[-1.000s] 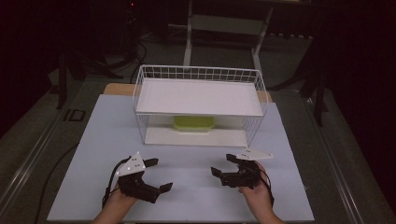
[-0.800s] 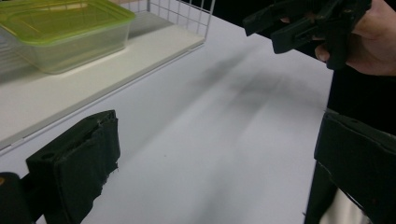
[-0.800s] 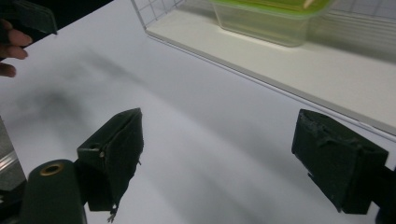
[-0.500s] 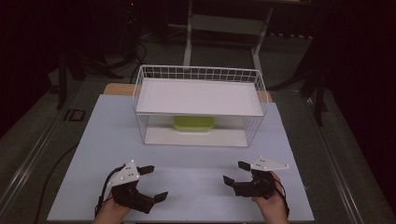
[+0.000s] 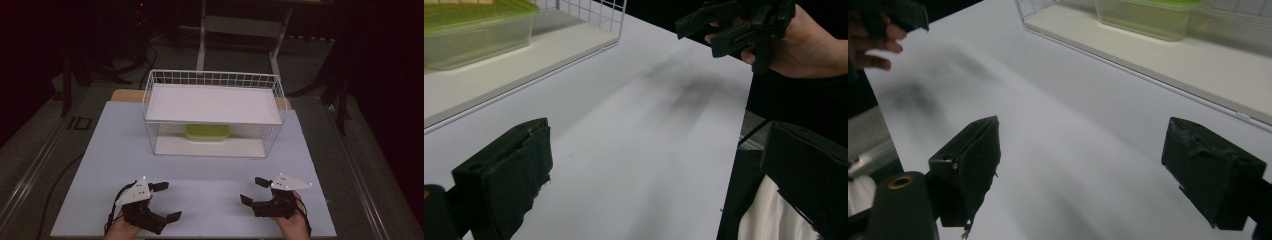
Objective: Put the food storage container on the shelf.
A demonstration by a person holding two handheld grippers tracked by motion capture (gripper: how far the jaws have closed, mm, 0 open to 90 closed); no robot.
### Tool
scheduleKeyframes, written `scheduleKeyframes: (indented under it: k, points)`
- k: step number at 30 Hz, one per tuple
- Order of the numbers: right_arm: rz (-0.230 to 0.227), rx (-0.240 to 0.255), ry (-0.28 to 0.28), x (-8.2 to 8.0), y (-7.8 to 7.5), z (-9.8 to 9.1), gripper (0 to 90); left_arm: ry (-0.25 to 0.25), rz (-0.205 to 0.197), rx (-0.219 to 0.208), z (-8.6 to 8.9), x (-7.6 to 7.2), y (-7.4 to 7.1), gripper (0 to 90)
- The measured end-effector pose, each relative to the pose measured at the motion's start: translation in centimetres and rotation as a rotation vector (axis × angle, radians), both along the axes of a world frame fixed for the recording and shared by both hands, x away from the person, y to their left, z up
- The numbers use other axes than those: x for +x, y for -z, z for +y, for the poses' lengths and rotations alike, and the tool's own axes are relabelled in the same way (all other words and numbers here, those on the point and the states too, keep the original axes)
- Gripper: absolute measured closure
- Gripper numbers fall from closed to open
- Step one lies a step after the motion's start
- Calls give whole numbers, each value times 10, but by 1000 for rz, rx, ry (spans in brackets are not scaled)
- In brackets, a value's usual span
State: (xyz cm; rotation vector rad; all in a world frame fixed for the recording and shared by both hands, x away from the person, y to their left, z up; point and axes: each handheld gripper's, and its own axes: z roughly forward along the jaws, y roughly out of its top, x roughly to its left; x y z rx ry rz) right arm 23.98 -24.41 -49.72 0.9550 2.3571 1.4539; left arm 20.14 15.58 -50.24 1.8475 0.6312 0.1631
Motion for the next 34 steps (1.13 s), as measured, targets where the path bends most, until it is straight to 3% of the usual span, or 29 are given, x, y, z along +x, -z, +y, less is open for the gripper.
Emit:
scheduleKeyframes:
  k: [2, 6, 13, 18, 27, 34]
  points:
    - [-27, -8, -24, 1, 2, 0, 159, 6, -8, 2, 0, 0, 1, 11]
    - [-13, -22, -67, 4, 8, 0, 159, 10, -2, 3, 1, 3, 5, 11]
    - [-29, -50, -82, 7, 15, 0, 154, 22, -22, -3, 2, 1, 8, 11]
    - [-53, -41, -107, 9, 17, 2, 150, 26, -4, -19, 2, -1, 13, 11]
    - [-58, -41, -108, 10, 16, 2, 150, 21, -26, -11, 3, -1, 14, 11]
    - [-51, -38, -102, 11, 17, 1, 150, 24, -20, -9, 2, -1, 16, 11]
